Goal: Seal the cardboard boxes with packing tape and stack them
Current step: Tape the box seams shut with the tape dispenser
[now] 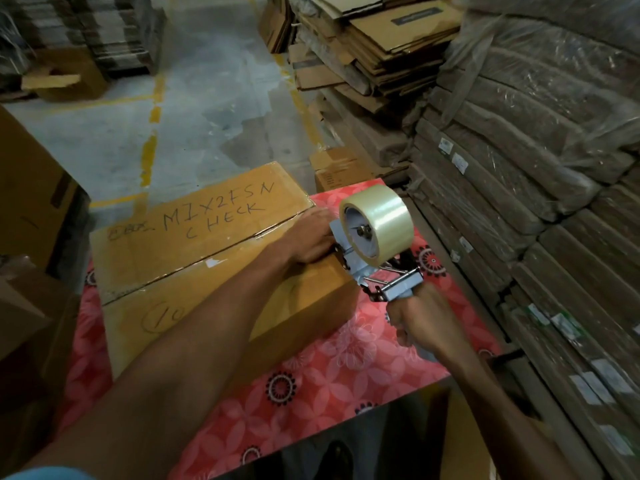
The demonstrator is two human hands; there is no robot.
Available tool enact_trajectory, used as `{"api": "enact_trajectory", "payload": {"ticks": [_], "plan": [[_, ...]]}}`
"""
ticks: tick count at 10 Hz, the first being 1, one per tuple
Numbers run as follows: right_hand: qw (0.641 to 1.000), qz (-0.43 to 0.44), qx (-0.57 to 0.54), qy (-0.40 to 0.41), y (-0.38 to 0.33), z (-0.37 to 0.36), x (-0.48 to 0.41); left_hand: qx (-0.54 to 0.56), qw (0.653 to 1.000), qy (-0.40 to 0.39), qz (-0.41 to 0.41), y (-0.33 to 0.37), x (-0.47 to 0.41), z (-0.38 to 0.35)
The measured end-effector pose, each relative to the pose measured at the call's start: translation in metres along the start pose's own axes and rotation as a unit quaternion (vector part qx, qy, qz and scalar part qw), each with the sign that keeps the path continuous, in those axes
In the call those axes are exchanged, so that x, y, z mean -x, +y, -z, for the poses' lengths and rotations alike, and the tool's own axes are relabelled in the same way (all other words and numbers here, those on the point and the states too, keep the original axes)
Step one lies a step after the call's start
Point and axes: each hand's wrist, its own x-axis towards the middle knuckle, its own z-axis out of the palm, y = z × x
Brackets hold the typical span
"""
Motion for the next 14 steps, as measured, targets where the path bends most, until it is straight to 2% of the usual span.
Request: {"api": "enact_trajectory", "payload": {"ticks": [1, 2, 3, 4, 5, 6, 9, 10, 11, 13, 14], "plan": [[1.000, 0.006, -0.021, 0.022, 0.000, 0.001, 0.006, -0.034, 0.999, -0.019, 0.017, 0.011, 0.007, 0.005], [0.987, 0.063, 0.145, -0.032, 0.008, 0.009, 0.013, -0.017, 0.999, -0.020, 0.021, 0.024, 0.009, 0.015], [0.970, 0.053, 0.219, -0.096, 0.031, 0.015, 0.027, -0.019, 0.999, -0.026, 0.033, 0.026, 0.006, 0.017], [0.993, -0.002, 0.107, -0.057, 0.047, 0.010, 0.045, 0.001, 0.999, -0.031, 0.020, 0.026, 0.004, 0.013], [1.000, -0.008, 0.001, -0.011, 0.055, -0.003, 0.042, 0.004, 0.999, -0.032, 0.028, 0.024, 0.007, 0.011], [0.992, -0.045, -0.114, 0.026, 0.062, -0.006, 0.039, 0.024, 0.998, -0.039, 0.044, 0.026, 0.009, 0.015], [0.995, -0.023, -0.093, 0.034, 0.072, -0.020, 0.042, 0.037, 0.998, -0.015, 0.039, 0.032, 0.008, 0.016], [0.992, -0.029, -0.110, 0.050, 0.077, -0.029, 0.035, 0.074, 0.996, 0.043, -0.015, 0.048, 0.016, 0.009], [0.995, -0.023, -0.090, 0.038, 0.083, -0.032, 0.031, 0.092, 0.994, 0.024, -0.050, 0.064, 0.028, 0.000], [0.987, -0.018, -0.155, 0.039, 0.094, -0.047, 0.021, 0.040, 0.995, -0.003, -0.086, 0.064, 0.031, 0.003], [0.967, -0.040, -0.252, 0.009, 0.096, -0.057, 0.027, 0.036, 0.996, 0.005, -0.078, 0.068, 0.035, 0.002]]}}
